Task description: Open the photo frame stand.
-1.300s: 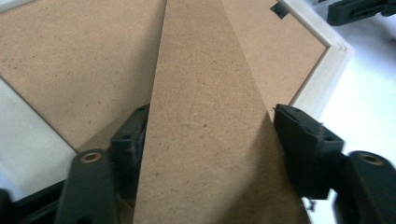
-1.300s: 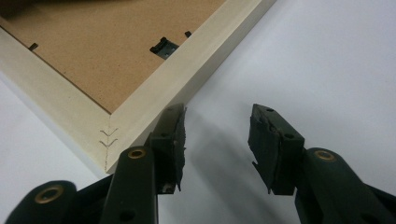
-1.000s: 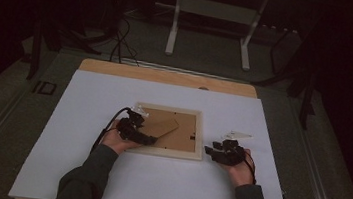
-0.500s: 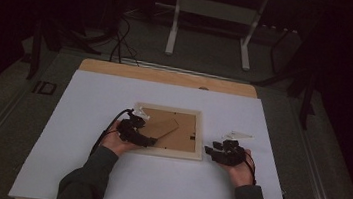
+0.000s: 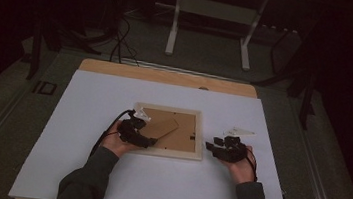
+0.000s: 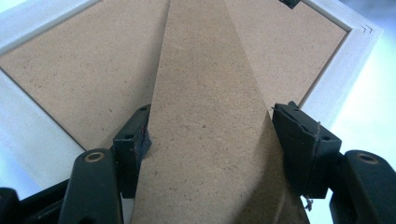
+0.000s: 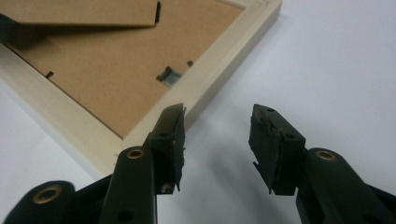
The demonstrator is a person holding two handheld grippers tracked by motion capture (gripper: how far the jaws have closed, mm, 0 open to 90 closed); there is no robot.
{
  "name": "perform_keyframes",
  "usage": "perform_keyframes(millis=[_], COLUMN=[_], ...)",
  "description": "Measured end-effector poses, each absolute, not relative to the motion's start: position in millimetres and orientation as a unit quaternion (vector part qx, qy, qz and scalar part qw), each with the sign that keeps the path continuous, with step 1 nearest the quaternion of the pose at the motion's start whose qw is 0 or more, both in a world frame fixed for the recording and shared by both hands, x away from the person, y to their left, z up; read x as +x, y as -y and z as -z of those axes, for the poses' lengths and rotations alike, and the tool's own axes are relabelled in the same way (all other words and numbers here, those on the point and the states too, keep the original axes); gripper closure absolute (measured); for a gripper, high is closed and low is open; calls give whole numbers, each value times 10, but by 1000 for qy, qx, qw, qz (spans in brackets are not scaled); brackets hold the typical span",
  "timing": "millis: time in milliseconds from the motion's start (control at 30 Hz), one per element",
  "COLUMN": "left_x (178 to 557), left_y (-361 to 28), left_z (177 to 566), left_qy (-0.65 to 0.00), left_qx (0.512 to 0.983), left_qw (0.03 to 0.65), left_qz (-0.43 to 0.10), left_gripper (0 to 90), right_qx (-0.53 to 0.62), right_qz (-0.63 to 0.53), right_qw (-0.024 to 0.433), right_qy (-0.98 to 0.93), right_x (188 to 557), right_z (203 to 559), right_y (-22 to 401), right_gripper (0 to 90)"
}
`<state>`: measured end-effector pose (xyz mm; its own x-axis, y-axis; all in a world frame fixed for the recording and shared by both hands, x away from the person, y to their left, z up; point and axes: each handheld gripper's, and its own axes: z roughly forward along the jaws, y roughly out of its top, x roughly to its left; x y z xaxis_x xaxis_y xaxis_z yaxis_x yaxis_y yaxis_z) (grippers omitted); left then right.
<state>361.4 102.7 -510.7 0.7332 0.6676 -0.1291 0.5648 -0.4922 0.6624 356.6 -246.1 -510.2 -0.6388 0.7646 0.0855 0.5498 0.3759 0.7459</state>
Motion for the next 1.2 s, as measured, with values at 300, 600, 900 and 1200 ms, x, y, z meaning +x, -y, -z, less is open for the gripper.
perform_keyframes(millis=[300, 600, 900, 1200], left_x=[3593, 3544, 3488, 3411], left_y=[-1016, -993, -970, -945], left_z=[5098, 5063, 5019, 4992], left_qy=[-351, -340, -333, -324], left_qx=[862, 864, 864, 863], left_qw=[355, 356, 356, 358], left_qz=[-85, -107, -126, -152], left_gripper=[357, 357, 357, 357], right_qx=[389, 380, 376, 377], right_qz=[-389, -390, -380, -376], right_qw=[147, 153, 153, 150], right_qy=[-822, -825, -831, -833], right_x=[3707, 3832, 3934, 4011], right_z=[4918, 4759, 4701, 4660], right_y=[2411, 2353, 2295, 2264], right_gripper=[548, 548, 546, 543])
